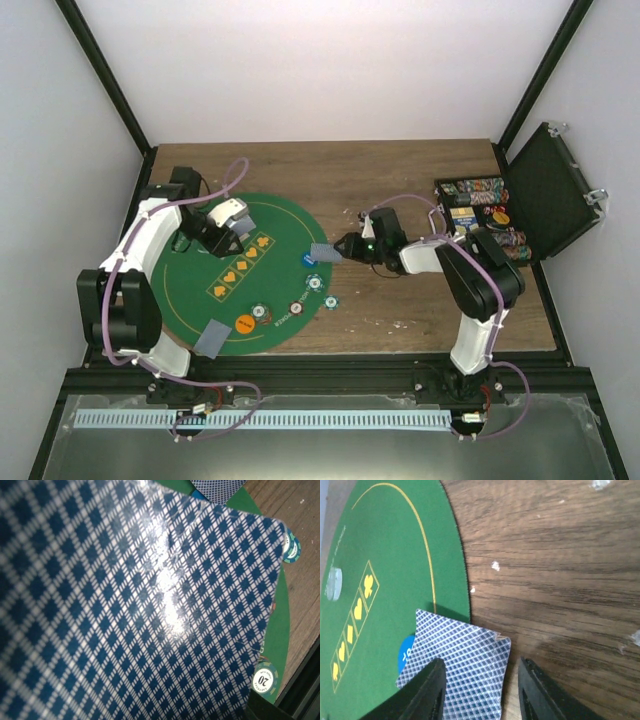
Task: Distribute texas hold em gaming equipment
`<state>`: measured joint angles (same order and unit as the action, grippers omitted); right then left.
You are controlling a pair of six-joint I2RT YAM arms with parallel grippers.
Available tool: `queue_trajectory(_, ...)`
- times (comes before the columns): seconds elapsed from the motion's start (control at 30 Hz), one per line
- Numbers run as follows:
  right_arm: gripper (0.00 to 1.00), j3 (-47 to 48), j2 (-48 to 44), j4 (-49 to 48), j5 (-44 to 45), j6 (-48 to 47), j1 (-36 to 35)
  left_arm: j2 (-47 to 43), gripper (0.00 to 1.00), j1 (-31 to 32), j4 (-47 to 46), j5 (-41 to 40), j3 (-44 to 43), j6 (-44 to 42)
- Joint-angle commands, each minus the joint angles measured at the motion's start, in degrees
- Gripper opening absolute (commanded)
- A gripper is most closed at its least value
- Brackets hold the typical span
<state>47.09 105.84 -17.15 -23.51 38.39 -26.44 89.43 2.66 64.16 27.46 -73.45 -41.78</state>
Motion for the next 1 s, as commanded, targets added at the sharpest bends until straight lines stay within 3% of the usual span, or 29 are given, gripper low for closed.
queue_trajectory(0.0, 0.48, 1.2, -6.26, 5.0, 2.54, -3.08, 0.37, 1.42, 0.48, 0.25, 2.19, 1.7, -2.49, -1.1)
queue_trajectory(0.1, 0.61, 3.64, -11.0, 8.17, 1.97, -9.44, 0.42, 1.66, 0.48, 1.43, 4.02, 2.06, -3.98, -2.25)
queue_trajectory(0.17, 0.65, 7.22, -12.36, 10.04, -3.96, -15.93, 0.42, 1.79, 0.48, 3.02, 5.58, 2.07, -5.14, -3.38)
queue_trajectory(0.27, 0.66, 15.92, -10.53, 14.73, -24.36, -22.33, 0.42, 2.14, 0.48, 5.92, 7.66, 1.8, -6.81, -4.98)
queue_trajectory(0.33, 0.66, 20.04, -8.39, 13.09, -36.44, -20.38, 0.42, 2.24, 0.48, 7.08, 8.34, 2.24, -7.97, -5.06)
queue_trajectory(0.4, 0.66, 21.42, -6.58, 7.21, -41.43, -14.42, 0.33, 2.33, 0.48, 7.58, 8.96, 2.68, -8.99, -5.03)
queue_trajectory(0.53, 0.64, 22.77, -3.0, -3.02, -43.34, -5.85, -0.24, 2.24, 0.48, 8.51, 9.75, 2.38, -10.0, -5.23)
queue_trajectory(0.77, 0.62, 29.1, 3.26, -5.87, -45.81, -1.72, -4.39, 2.97, 0.48, 9.03, 9.36, 2.68, -10.02, -4.89)
queue_trajectory(0.97, 0.42, 29.9, 5.26, -9.65, -44.01, 2.03, -5.96, 3.38, 0.48, 9.08, 9.14, 2.8, -9.72, -4.76)
